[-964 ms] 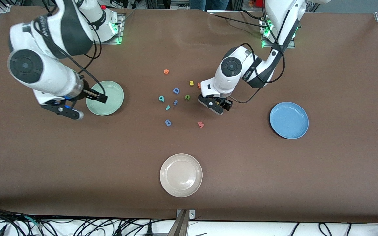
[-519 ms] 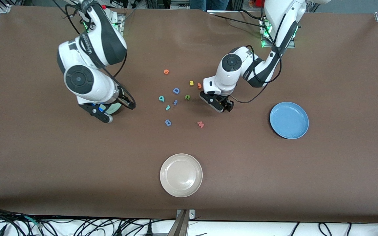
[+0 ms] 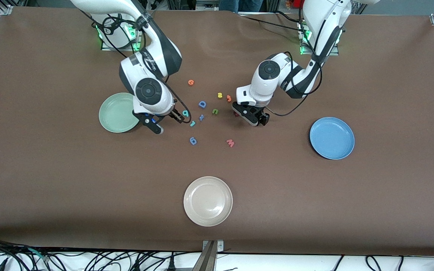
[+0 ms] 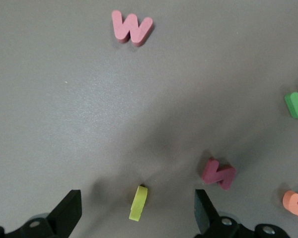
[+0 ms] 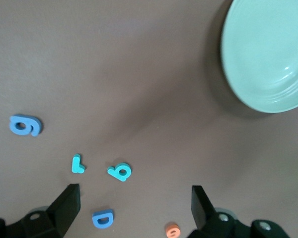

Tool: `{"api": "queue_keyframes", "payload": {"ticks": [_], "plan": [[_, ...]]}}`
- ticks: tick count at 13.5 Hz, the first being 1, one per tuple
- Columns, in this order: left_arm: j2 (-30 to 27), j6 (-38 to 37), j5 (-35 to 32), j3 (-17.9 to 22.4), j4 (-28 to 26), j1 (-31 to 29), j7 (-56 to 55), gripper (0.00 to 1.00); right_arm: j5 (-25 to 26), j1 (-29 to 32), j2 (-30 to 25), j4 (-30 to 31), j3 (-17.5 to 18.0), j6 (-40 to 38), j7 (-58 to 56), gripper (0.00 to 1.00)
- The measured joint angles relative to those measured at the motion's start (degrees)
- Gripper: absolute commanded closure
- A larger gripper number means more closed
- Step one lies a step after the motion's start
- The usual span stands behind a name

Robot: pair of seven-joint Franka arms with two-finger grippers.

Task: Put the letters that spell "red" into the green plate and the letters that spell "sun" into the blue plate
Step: 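Grasp the yellow letter with the left gripper while the right grasps teal b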

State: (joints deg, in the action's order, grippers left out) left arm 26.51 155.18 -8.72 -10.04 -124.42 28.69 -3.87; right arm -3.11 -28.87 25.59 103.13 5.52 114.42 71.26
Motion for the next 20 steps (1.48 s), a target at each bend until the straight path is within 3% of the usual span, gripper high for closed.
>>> {"api": "queue_keyframes", "payload": {"ticks": [3, 6, 8, 15, 16, 20], "plan": [[0.2, 0.0, -4.3, 0.0, -0.3, 0.0, -2.3, 0.0, 0.0, -0.2, 1.5, 4.3, 1.0, 8.0, 0.0, 0.01], [0.8, 0.1, -15.1, 0.0, -0.5, 0.0, -12.0, 0.0, 0.0, -0.2, 1.8, 11.1, 2.1, 19.7, 0.0, 0.01], [1.1, 0.2, -20.3, 0.0, -0.5, 0.0, -17.3, 0.0, 0.0, -0.2, 1.8, 13.9, 2.7, 23.4, 0.0, 0.01], [1.2, 0.2, -20.8, 0.0, -0.5, 0.1, -19.1, 0.09, 0.0, -0.2, 2.1, 18.2, 3.9, 29.9, 1.1, 0.01], [1.2, 0.2, -20.8, 0.0, -0.5, 0.1, -19.5, 0.14, 0.0, -0.2, 2.3, 18.2, 4.0, 30.6, 1.3, 0.01], [1.4, 0.2, -20.8, 0.0, -0.5, 0.2, -20.5, 0.52, 0.0, -0.2, 2.4, 18.2, 4.5, 31.6, 1.6, 0.07]]}}
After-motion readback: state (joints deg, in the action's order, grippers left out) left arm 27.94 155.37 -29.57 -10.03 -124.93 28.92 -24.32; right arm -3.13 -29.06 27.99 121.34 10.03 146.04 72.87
